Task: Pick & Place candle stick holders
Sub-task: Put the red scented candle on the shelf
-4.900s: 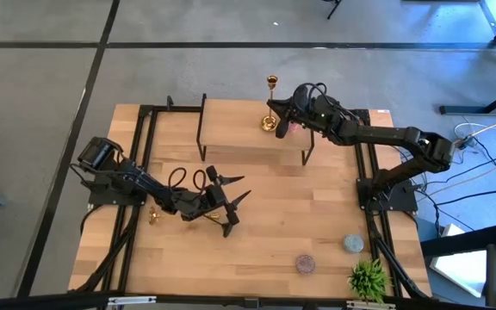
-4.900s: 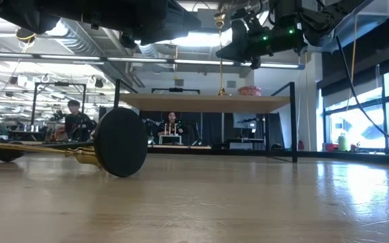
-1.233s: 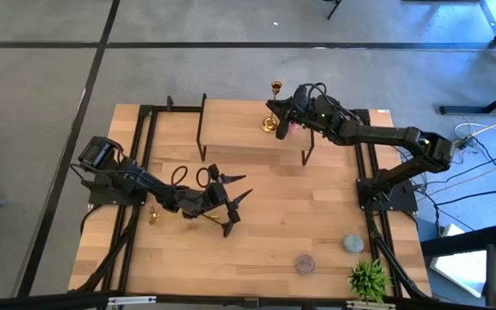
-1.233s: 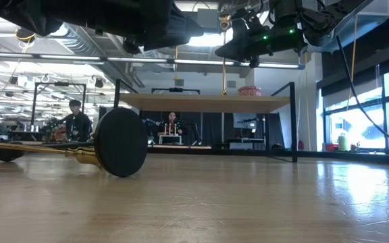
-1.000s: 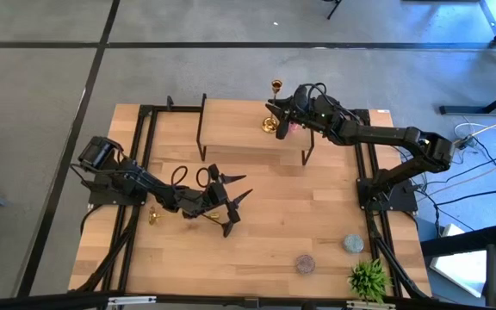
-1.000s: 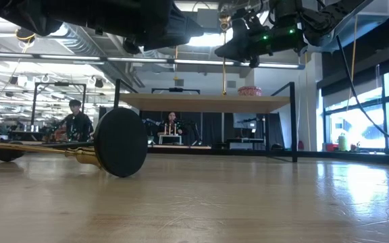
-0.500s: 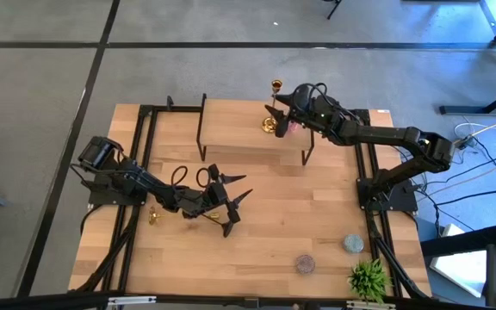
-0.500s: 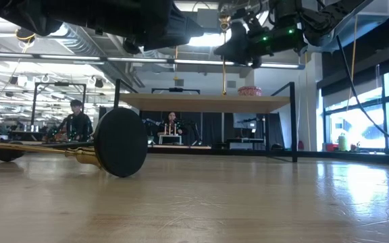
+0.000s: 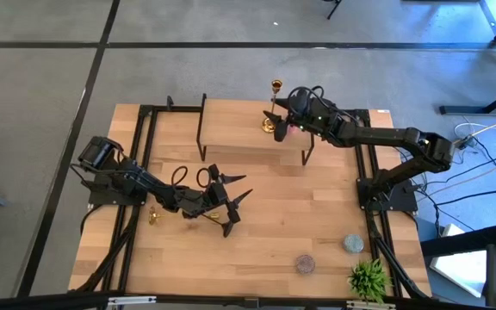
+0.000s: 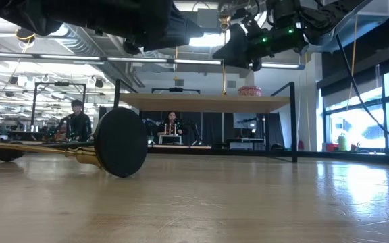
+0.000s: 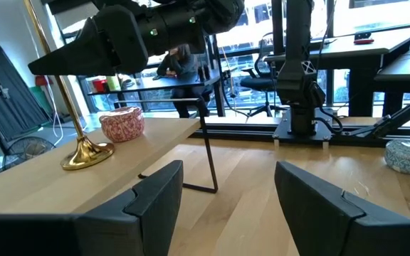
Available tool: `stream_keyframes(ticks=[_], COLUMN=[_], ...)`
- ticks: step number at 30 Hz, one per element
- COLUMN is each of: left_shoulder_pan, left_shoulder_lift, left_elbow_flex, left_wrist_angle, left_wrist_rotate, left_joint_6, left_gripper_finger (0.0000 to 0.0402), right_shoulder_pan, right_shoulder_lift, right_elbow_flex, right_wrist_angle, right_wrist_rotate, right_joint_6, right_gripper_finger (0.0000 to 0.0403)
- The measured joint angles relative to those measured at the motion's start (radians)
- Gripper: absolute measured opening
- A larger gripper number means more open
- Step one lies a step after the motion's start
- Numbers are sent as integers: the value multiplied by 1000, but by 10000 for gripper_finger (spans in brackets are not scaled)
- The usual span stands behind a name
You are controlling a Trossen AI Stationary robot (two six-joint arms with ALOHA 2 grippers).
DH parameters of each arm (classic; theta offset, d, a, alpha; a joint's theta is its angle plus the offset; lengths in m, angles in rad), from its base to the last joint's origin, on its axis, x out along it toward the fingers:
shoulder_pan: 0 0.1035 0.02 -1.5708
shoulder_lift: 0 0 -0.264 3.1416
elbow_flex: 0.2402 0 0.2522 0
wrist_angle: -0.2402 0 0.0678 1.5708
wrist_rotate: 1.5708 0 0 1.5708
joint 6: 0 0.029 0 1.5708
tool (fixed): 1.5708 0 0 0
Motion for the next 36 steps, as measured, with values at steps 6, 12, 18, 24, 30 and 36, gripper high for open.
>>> stream_keyframes(ticks=[6, 12, 18, 24, 30, 36], left_shoulder_pan=[0, 0, 0, 0, 0, 0], left_shoulder_lift=[0, 0, 0, 0, 0, 0], left_elbow_flex=[0, 0, 0, 0, 0, 0], left_wrist_angle=[0, 0, -1, -2, -2, -6], left_wrist_rotate=[0, 0, 0, 2, 3, 4], left_joint_6=[0, 0, 0, -6, -8, -8], left_gripper_finger=[221, 221, 221, 221, 221, 221], right_shoulder_pan=[3, 3, 3, 3, 3, 8], right_shoulder_lift=[-1, -20, -61, -75, -75, -84], right_elbow_flex=[0, 0, 0, 0, 0, 0], right_wrist_angle=[-22, -57, -85, -121, -141, -155], right_wrist_rotate=[0, 35, 53, 53, 52, 50], right_joint_6=[-16, -18, -29, -43, -34, -31], right_gripper_finger=[257, 257, 257, 257, 257, 256])
